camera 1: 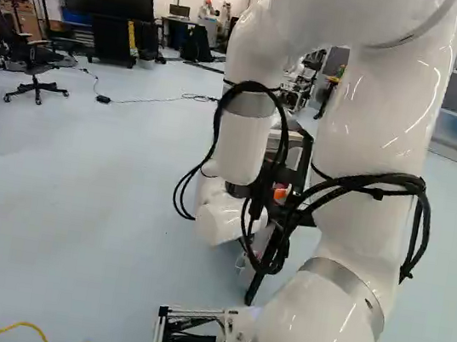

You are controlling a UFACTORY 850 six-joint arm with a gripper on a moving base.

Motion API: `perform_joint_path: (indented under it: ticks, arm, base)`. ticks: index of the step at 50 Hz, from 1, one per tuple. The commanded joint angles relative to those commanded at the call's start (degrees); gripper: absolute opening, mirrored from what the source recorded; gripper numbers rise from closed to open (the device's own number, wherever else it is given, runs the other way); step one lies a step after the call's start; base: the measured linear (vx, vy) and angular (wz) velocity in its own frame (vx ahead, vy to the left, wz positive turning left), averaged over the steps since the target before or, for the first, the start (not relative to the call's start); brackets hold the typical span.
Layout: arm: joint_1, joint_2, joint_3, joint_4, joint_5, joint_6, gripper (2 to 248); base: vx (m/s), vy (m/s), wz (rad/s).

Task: Grab a drink from the fridge

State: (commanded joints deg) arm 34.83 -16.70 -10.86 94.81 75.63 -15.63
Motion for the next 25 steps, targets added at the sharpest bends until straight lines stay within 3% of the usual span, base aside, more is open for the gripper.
perform_joint_path:
  ticks: [8,19,25]
  arm:
    - [0.52,0.7,2.5,0.01,0.0,0.0,247]
    - [4.01,1.48,6.94,0.01,0.0,0.0,247]
    - [4.79,1.52,7.76,0.01,0.0,0.0,247]
  base:
    - [0.0,0.0,0.0]
    - [0.0,0.0,0.0]
    - [0.0,0.0,0.0]
